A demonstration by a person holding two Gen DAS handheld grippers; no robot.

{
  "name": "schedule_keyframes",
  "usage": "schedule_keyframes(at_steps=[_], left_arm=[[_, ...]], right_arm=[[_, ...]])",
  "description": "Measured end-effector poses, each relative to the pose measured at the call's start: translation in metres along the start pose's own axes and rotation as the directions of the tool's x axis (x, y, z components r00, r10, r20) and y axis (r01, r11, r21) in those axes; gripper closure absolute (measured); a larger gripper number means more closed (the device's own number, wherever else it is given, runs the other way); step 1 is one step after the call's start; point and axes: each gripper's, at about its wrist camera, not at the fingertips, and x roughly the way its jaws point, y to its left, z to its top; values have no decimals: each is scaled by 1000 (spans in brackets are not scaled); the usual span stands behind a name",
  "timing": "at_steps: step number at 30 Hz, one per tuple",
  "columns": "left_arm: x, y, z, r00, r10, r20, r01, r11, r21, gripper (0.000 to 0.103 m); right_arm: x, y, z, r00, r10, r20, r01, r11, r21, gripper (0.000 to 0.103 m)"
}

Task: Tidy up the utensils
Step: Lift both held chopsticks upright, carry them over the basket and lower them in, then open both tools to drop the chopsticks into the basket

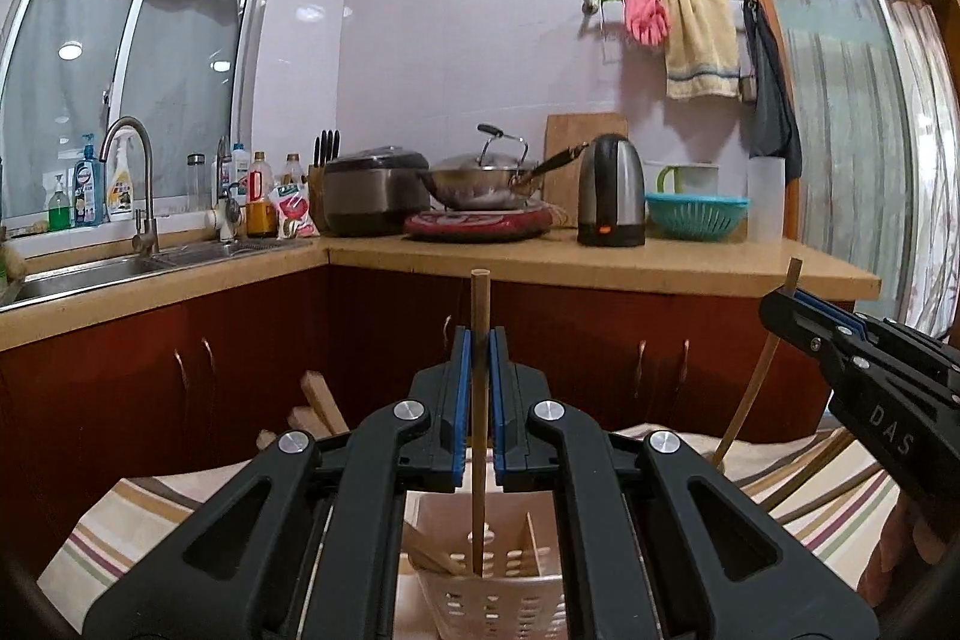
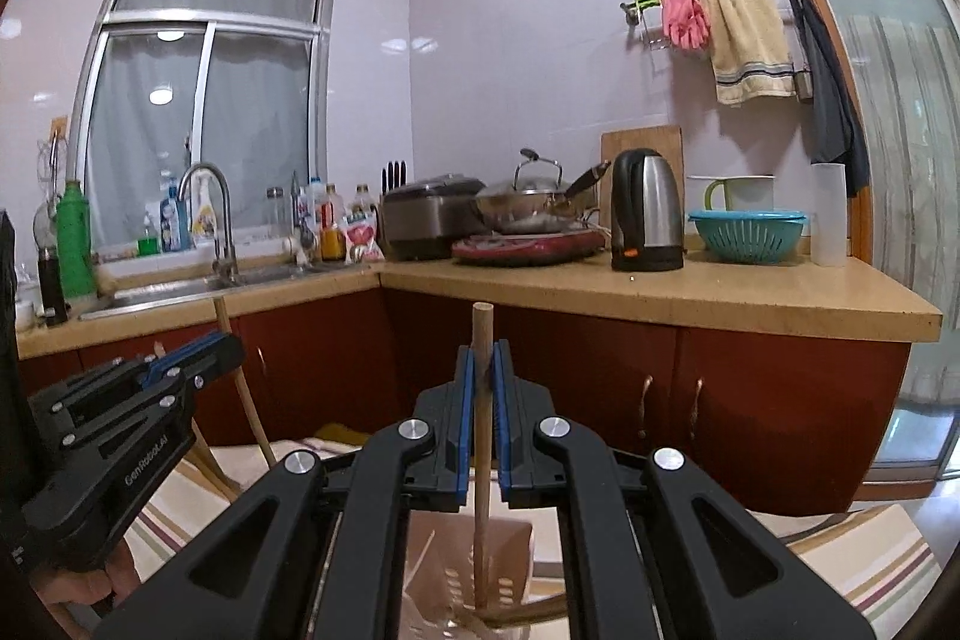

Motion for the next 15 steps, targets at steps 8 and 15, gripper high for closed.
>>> schedule_keyframes(at_steps=[8, 15], left_arm=[[-5, -10, -5, 1000, 17, -1, -17, 997, 74, 96], [-7, -13, -2, 1000, 10, -26, -7, 997, 83, 74]], right_arm=[[-3, 7, -2, 999, -35, -7, 35, 998, -47, 95], [-13, 9, 7, 999, -46, 14, 47, 998, -48, 48]])
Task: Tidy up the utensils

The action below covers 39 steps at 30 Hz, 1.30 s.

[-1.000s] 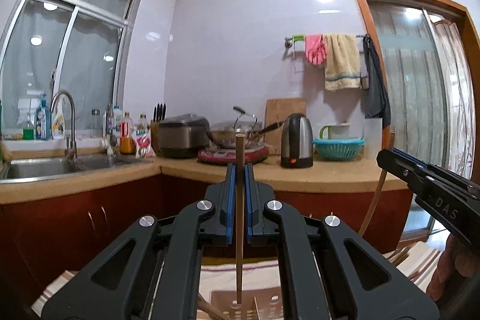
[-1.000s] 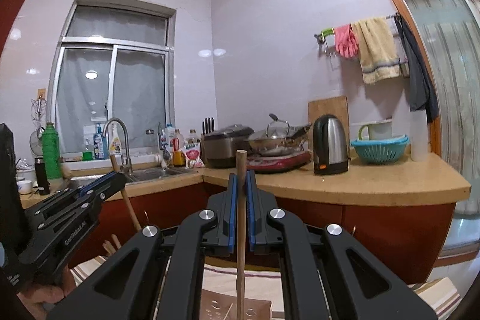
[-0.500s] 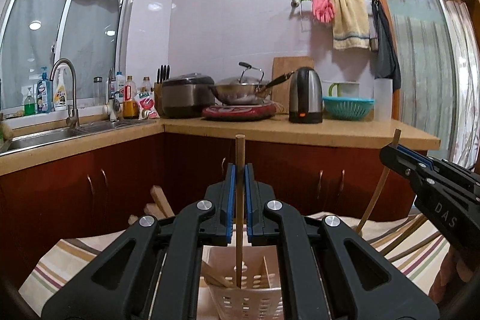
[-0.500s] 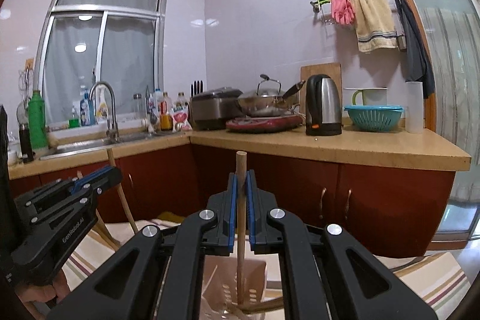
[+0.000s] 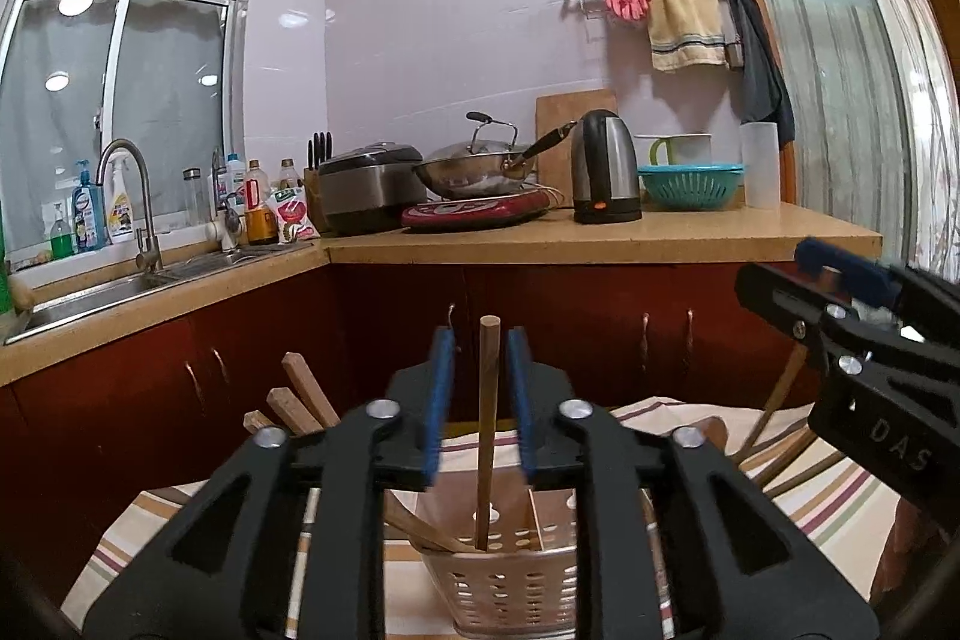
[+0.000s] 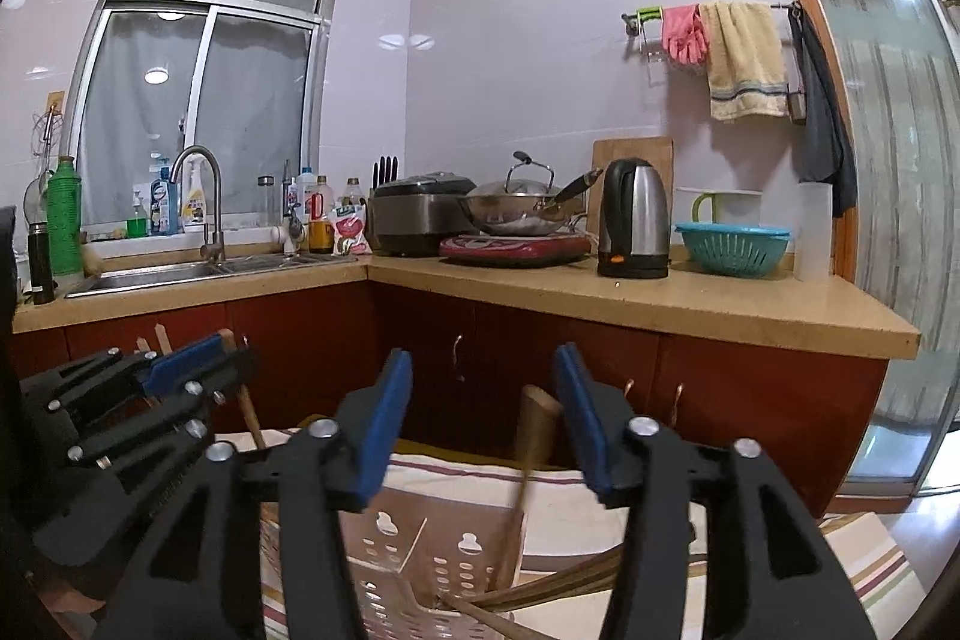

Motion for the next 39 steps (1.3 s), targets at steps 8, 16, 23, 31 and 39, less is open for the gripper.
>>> schedule_keyframes(at_steps=[8, 16, 23, 31, 39], left_arm=[[-14, -5, 11, 1000, 6, 15, -7, 1000, 9, 35], [-19, -1, 12, 1000, 5, -13, -6, 1000, -26, 16], [-21, 4, 17, 999, 30, -13, -31, 998, -54, 6], [-37, 1, 29, 999, 52, 11, -52, 998, -44, 4], [-82, 3, 22, 996, 78, -39, -80, 995, -59, 4]], right_arm=[[-11, 0, 14, 1000, -24, 15, 24, 1000, -3, 33], [-19, -13, 14, 998, -70, -4, 70, 997, 35, 22], [-27, -16, 17, 996, -90, 7, 89, 995, 41, 18], [-44, -24, 24, 994, -107, 27, 105, 992, 72, 16], [-81, -30, 15, 991, -131, -12, 131, 987, 88, 16]])
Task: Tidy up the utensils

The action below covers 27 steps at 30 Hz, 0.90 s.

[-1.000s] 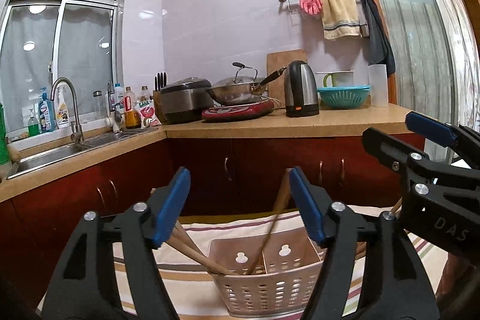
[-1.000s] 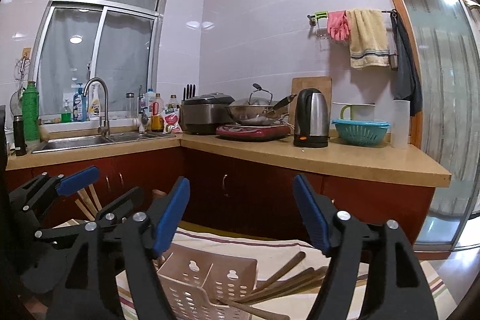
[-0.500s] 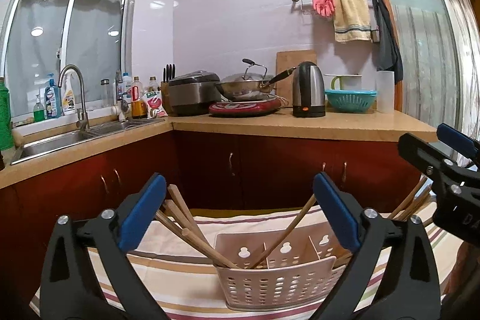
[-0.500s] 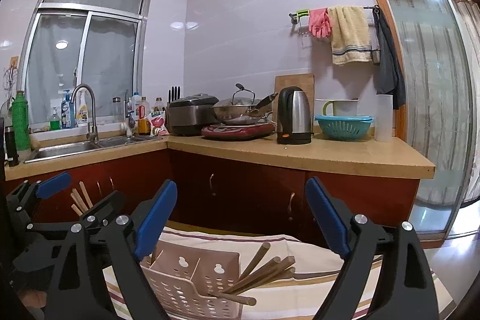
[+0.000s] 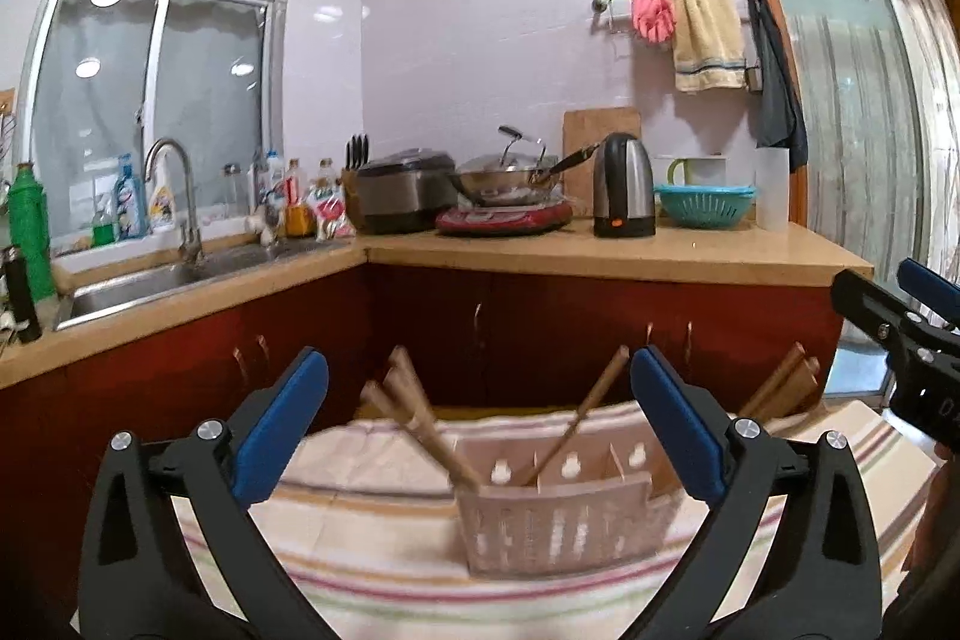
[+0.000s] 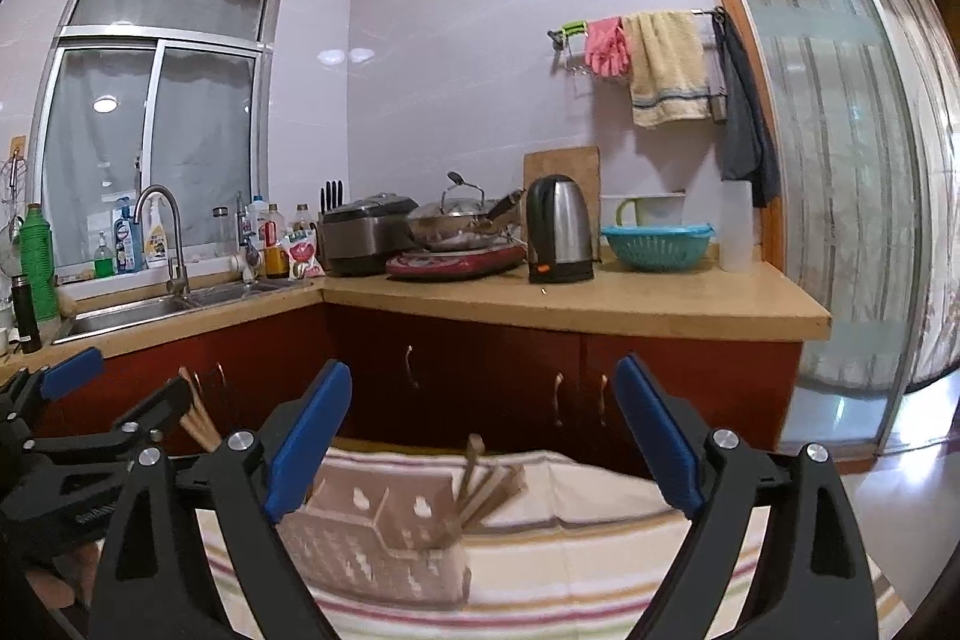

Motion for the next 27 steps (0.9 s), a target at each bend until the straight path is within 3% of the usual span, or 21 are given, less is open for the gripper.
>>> schedule_keyframes(at_steps=[9, 18, 27], left_arm=[[-74, 5, -32, 993, 54, -108, -58, 998, -29, 4], [-157, 5, -32, 993, 109, -52, -110, 994, -26, 4], [-215, 12, -25, 992, 122, -30, -124, 991, -48, 4]], right_arm=[[-68, -7, -33, 994, 4, -112, -4, 1000, -4, 16], [-131, 1, -37, 990, 45, -134, -50, 998, -33, 16], [-190, 12, -19, 995, 75, -62, -79, 995, -66, 15]])
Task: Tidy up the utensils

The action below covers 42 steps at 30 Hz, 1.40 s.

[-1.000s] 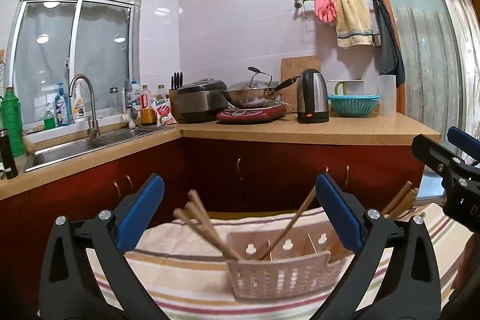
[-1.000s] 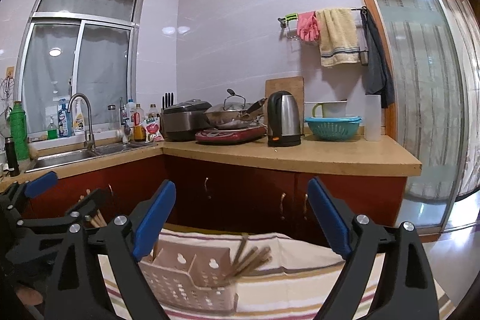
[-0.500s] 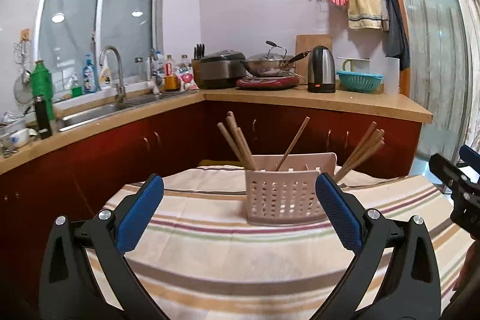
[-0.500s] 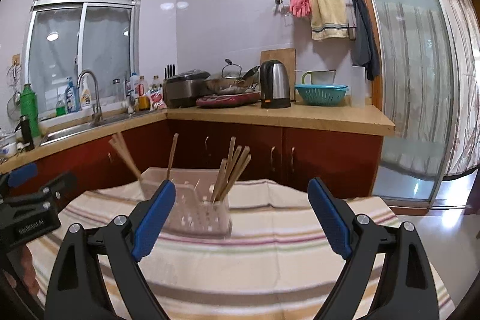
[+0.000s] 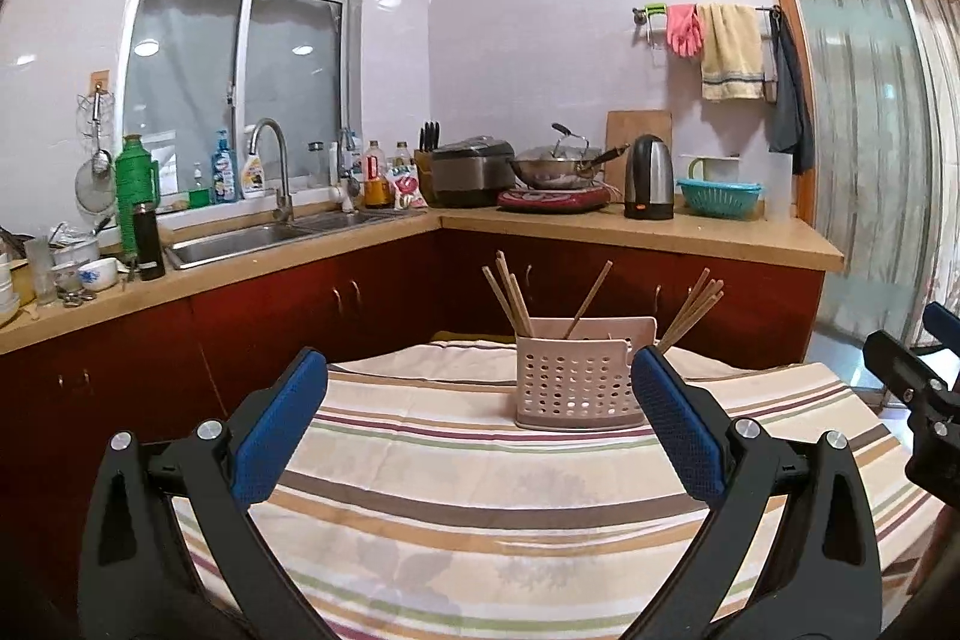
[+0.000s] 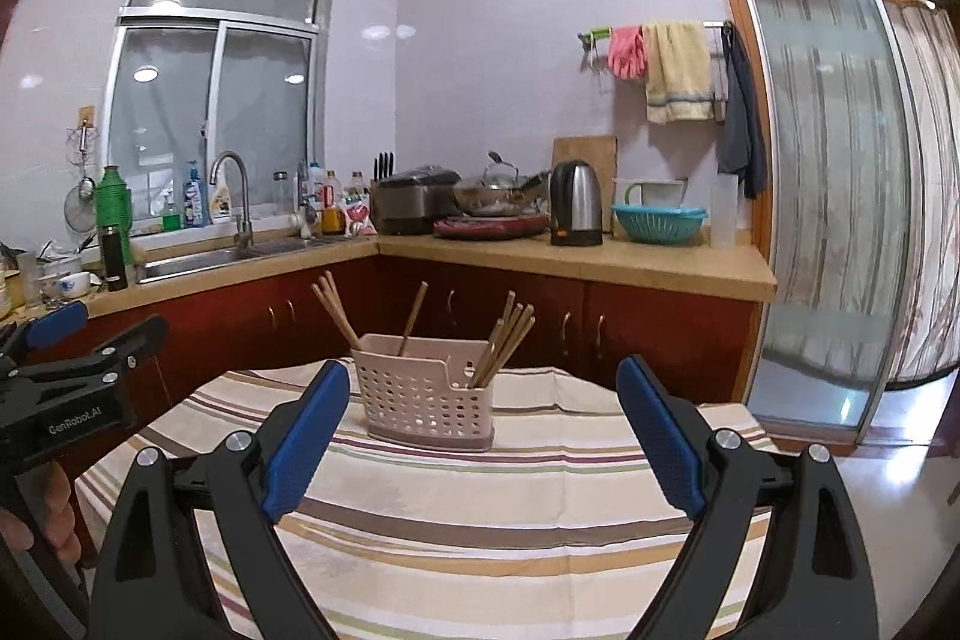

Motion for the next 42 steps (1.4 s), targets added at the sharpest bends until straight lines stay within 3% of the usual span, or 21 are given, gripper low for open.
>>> schedule_keyframes(at_steps=[13, 42], left_arm=[[-45, 11, 2, 999, 13, 40, -13, 1000, -9, 4], [-55, 15, 0, 999, 9, 36, -8, 1000, -27, 4]], right_arm=[[-41, 10, 8, 997, 16, 72, -14, 1000, -19, 14], [-44, 13, 7, 998, 17, 62, -16, 1000, -10, 14]])
